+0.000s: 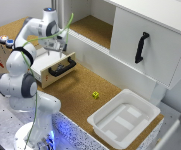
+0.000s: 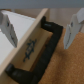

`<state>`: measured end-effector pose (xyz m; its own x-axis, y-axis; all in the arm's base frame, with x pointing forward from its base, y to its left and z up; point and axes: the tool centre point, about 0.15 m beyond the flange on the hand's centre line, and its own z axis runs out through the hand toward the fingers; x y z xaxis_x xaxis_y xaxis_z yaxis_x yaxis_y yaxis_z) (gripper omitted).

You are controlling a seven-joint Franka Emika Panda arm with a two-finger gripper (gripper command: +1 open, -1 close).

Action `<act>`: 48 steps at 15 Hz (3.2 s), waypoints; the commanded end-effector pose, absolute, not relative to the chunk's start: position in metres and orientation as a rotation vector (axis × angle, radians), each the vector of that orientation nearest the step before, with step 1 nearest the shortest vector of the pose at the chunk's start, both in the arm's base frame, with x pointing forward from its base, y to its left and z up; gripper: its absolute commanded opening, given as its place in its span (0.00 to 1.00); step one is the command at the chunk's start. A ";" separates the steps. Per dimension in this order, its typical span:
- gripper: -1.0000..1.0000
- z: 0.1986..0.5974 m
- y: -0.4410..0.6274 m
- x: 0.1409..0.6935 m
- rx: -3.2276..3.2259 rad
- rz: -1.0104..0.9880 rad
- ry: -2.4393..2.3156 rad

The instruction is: Go close the drawer

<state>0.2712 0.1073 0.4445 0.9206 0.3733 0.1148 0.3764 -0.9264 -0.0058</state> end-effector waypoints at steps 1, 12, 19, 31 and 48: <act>1.00 0.406 0.047 0.287 -3.041 -0.236 -0.402; 0.00 0.343 0.053 0.332 -3.061 -0.188 -0.248; 0.00 0.320 0.062 0.339 -2.983 -0.199 -0.239; 0.00 0.314 0.132 0.363 -2.974 -0.174 -0.315; 0.00 0.313 0.296 0.393 -2.880 -0.172 -0.528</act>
<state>0.3584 0.2370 0.3209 0.9270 0.2999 0.2253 0.3425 -0.9216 -0.1828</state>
